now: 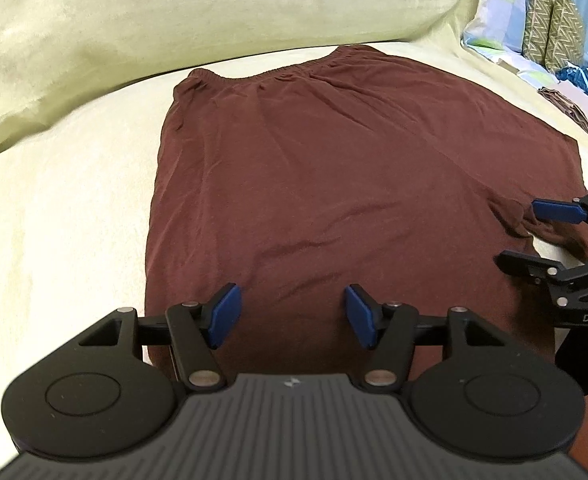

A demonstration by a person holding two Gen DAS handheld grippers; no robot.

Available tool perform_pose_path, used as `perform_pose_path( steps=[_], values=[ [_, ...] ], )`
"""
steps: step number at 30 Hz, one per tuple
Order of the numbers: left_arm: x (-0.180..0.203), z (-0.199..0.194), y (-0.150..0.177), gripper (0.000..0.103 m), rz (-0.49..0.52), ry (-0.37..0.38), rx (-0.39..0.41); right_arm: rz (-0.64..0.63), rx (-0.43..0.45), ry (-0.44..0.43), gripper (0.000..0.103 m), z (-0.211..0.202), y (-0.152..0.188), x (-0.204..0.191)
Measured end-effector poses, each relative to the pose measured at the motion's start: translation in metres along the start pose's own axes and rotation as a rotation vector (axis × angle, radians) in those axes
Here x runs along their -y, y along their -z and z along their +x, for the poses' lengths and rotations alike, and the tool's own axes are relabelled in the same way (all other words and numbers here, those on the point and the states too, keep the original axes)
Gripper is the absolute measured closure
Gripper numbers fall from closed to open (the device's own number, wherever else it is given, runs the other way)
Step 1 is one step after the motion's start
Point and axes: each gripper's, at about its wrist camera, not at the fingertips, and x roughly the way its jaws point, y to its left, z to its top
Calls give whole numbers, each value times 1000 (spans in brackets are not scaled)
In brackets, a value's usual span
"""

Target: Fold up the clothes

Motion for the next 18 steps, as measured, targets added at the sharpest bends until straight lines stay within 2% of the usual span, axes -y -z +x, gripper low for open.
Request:
perform_pose_path(
  steps=[7,14,18],
  values=[
    [2,-1,1,42,6,-6,4,-7,89,-23,29,-17,-1,-4],
    [3,-7,7,42,36,-8,7,11,76,-75,29,-24,5,-11],
    [-8,-20,15,42,17,1,26,28,69,-102,29,-38,13,-21]
  ],
)
